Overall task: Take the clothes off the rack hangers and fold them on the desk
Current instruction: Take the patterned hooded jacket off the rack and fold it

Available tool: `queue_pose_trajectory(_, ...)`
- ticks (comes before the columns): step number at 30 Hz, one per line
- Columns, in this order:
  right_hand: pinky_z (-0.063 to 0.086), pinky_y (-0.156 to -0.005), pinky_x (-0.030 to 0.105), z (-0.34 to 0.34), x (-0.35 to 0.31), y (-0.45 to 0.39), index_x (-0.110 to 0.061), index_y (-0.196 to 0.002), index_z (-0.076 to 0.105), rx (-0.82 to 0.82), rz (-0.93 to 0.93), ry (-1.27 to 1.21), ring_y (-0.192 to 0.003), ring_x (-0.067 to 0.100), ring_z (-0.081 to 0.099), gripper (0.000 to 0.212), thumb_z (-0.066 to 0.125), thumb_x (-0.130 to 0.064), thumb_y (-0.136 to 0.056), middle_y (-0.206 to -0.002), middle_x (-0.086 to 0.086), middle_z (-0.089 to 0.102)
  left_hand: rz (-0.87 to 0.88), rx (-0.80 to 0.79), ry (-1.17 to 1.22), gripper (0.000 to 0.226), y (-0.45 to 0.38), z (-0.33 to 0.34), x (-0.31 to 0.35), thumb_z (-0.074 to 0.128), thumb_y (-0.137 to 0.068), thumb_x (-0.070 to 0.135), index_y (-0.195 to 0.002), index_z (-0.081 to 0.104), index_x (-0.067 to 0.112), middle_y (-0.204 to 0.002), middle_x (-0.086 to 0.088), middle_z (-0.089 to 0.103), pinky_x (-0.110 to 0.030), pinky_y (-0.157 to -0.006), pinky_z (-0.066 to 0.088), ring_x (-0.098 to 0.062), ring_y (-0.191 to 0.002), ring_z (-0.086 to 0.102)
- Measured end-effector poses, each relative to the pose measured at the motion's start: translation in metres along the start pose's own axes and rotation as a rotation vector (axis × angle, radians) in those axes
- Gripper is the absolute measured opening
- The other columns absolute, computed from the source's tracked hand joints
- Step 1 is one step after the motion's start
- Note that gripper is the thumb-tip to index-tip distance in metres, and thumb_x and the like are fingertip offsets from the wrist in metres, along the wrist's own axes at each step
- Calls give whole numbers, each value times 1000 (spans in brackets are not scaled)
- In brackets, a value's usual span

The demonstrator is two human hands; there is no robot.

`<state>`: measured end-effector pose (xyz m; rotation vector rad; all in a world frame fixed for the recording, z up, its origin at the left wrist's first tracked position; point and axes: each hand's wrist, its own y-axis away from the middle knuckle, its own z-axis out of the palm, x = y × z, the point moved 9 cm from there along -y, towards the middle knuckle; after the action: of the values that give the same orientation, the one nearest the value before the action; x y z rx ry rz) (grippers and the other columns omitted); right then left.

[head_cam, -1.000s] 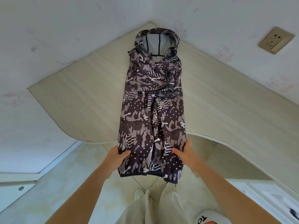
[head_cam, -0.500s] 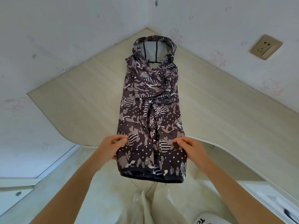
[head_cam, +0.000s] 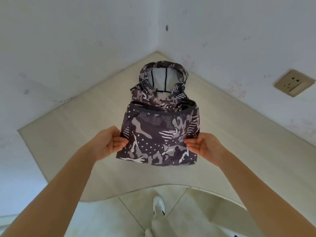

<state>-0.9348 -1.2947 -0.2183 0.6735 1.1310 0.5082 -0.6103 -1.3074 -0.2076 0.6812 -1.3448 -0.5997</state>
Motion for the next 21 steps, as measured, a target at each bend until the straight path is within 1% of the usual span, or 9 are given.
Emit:
queue_pose_trajectory(2, 39, -45, 25, -4, -10, -25, 0, -90, 51, 31, 6, 234, -46, 18, 45, 9, 43, 3, -89, -62, 12, 55, 33, 78, -233, 19, -26, -4, 13, 45, -89, 17, -73, 50, 10, -61, -6, 52, -21, -43, 37, -16, -45, 41)
queue_pose_trajectory(4, 24, -45, 23, -7, -13, -50, -7, -95, 51, 29, 3, 459, -47, 13, 30, 1, 49, -7, -94, -56, 0, 39, 88, 166, -482, 25, -42, -7, 17, 48, -93, 30, -78, 58, 11, -80, -5, 54, -26, -58, 36, -18, -62, 43)
queue_pose_trajectory(7, 40, -50, 20, -12, -13, -74, -15, -111, 56, 91, 0, 625, -63, 14, 54, 15, 55, -19, -96, -78, 0, 59, 62, 0, -392, 55, -58, 11, -6, 37, -96, 61, -111, 67, 17, -109, 1, 69, -32, -86, 48, -18, -98, 64)
queue_pose_trajectory(10, 47, -68, 28, -16, -12, -79, -23, -114, 56, 138, -19, 721, -89, 17, 59, 19, 55, -32, -97, -105, 1, 63, 91, -123, -334, 83, -50, 22, -18, 59, -64, 83, -120, 64, 23, -112, 4, 72, -37, -97, 50, -16, -105, 68)
queue_pose_trajectory(11, 47, -75, 30, -17, -10, -81, -22, -115, 57, 132, -28, 721, -93, 18, 60, 23, 54, -34, -97, -108, 0, 63, 134, -121, -363, 84, -49, 24, -16, 69, -57, 80, -119, 64, 24, -109, 5, 73, -36, -95, 51, -15, -102, 69)
queue_pose_trajectory(13, 48, -86, 34, -19, -3, -83, -19, -123, 58, 100, -26, 655, -99, 18, 62, 33, 55, -37, -96, -115, 1, 65, 212, -67, -382, 54, -49, 28, -7, 78, -71, 53, -114, 65, 24, -104, 6, 75, -36, -91, 54, -15, -96, 71)
queue_pose_trajectory(14, 49, -88, 34, -20, 1, -84, -19, -126, 57, 80, -14, 591, -101, 17, 63, 36, 56, -38, -96, -117, 0, 66, 241, -49, -376, 36, -50, 30, -3, 76, -81, 36, -113, 66, 23, -102, 5, 75, -35, -89, 55, -16, -96, 71)
queue_pose_trajectory(16, 51, -87, 35, -20, 8, -82, -24, -129, 53, 38, 6, 442, -104, 17, 64, 36, 55, -38, -96, -119, -3, 65, 293, -43, -352, 29, -46, 35, 8, 70, -87, 14, -114, 65, 24, -103, 4, 75, -33, -84, 55, -17, -96, 71)
queue_pose_trajectory(21, 51, -96, 47, -17, 15, -67, -33, -134, 43, -29, -71, 213, -113, 20, 63, 34, 48, -31, -100, -126, -5, 61, 276, -54, -324, 22, -37, 27, -4, 62, -93, 18, -114, 67, 16, -104, -2, 75, -36, -87, 54, -21, -97, 71)
